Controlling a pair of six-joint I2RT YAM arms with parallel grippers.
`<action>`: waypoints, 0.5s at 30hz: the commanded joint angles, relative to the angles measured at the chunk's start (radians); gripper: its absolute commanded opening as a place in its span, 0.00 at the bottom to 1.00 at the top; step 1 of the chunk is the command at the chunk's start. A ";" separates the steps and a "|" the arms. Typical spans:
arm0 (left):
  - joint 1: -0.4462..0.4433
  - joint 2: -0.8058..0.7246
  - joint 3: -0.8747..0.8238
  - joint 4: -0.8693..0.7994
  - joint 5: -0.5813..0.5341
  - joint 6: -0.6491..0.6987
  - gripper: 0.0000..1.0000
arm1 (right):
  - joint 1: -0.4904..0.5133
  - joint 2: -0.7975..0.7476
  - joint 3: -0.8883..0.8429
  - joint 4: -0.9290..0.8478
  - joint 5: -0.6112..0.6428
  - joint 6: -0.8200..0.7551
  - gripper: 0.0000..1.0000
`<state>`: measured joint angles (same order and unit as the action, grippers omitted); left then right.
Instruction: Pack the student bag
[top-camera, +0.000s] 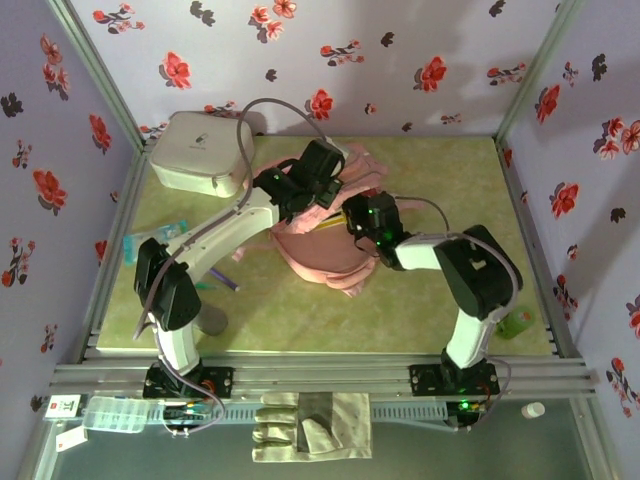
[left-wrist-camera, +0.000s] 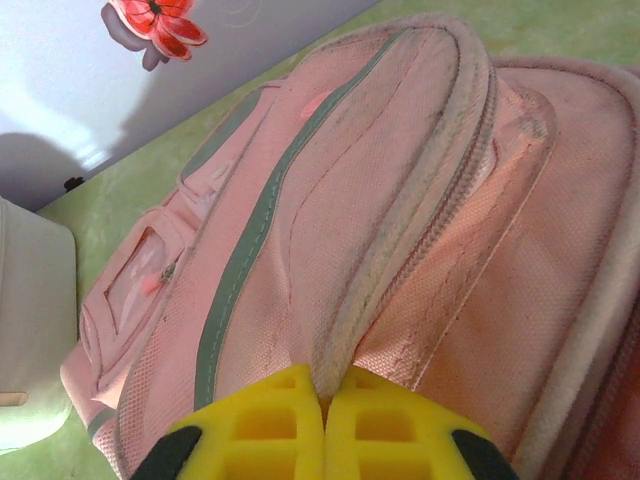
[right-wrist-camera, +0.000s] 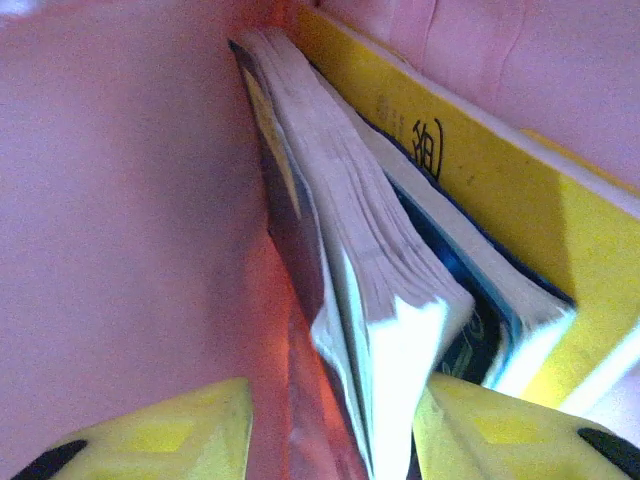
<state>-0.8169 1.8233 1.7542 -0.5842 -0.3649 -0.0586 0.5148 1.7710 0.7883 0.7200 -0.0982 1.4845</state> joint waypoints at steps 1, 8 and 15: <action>0.015 -0.075 0.006 0.129 0.019 -0.049 0.00 | -0.009 -0.135 -0.073 -0.077 0.065 -0.031 0.51; 0.031 -0.066 -0.024 0.125 0.117 -0.076 0.01 | -0.019 -0.447 -0.229 -0.416 0.297 -0.087 0.59; 0.052 -0.110 -0.129 0.160 0.236 -0.138 0.75 | -0.024 -0.748 -0.232 -0.758 0.535 -0.248 0.71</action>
<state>-0.7845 1.7802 1.6501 -0.4938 -0.1886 -0.1471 0.4969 1.0901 0.5571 0.1509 0.2718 1.3365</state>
